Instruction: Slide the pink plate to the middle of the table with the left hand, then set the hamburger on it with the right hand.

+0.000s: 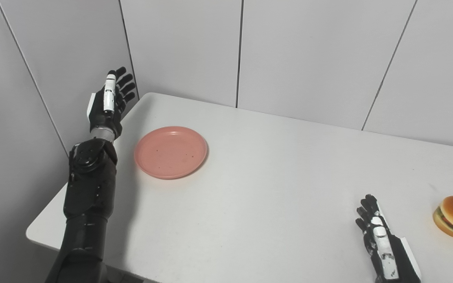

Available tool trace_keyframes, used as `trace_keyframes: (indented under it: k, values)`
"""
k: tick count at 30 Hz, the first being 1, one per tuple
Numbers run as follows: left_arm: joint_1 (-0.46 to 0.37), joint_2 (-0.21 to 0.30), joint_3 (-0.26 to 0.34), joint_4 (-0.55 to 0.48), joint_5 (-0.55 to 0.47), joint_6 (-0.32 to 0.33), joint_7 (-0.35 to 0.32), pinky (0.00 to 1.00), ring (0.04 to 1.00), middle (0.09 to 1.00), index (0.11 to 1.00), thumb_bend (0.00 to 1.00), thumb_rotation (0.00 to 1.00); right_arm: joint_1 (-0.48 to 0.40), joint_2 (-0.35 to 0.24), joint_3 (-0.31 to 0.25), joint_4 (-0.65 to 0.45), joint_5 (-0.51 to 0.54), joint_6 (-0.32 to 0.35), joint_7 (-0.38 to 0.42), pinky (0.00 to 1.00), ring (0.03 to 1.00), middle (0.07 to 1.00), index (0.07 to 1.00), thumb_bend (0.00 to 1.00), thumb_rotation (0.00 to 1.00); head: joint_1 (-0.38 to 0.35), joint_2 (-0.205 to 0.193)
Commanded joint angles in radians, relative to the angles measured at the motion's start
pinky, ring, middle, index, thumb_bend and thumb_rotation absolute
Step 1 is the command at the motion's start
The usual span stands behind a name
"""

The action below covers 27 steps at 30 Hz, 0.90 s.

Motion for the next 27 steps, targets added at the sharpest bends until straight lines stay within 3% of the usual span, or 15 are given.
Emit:
trace_keyframes:
  k: [1, 11, 20, 27]
  values:
    - [-0.029, 0.039, 0.002, 0.0, 0.0, -0.058, -0.004, 0.89, 0.872, 0.874, 0.855, 0.36, 1.0, -0.004, -0.001, -0.001, -0.02, 0.004, -0.017, 0.006, 1.0, 0.991, 1.0, 1.0, 0.17, 1.0, 0.001, 0.002]
    - [-0.021, 0.041, 0.004, 0.093, -0.018, -0.106, -0.017, 0.87, 0.873, 0.878, 0.863, 0.32, 1.0, -0.005, 0.0, -0.001, -0.02, 0.013, -0.019, 0.01, 1.0, 0.991, 1.0, 1.0, 0.17, 1.0, -0.002, 0.004]
    - [-0.019, 0.039, -0.008, 0.149, -0.012, -0.115, -0.011, 0.88, 0.874, 0.866, 0.854, 0.36, 1.0, -0.005, -0.001, -0.002, -0.021, 0.009, -0.014, 0.006, 1.0, 0.991, 1.0, 1.0, 0.18, 1.0, -0.004, 0.008]
    - [-0.008, 0.049, -0.039, 0.207, -0.005, -0.166, -0.039, 0.89, 0.891, 0.887, 0.866, 0.36, 1.0, -0.005, 0.004, -0.003, -0.025, 0.012, -0.011, 0.003, 1.0, 0.989, 0.998, 1.0, 0.17, 1.0, -0.007, 0.009]
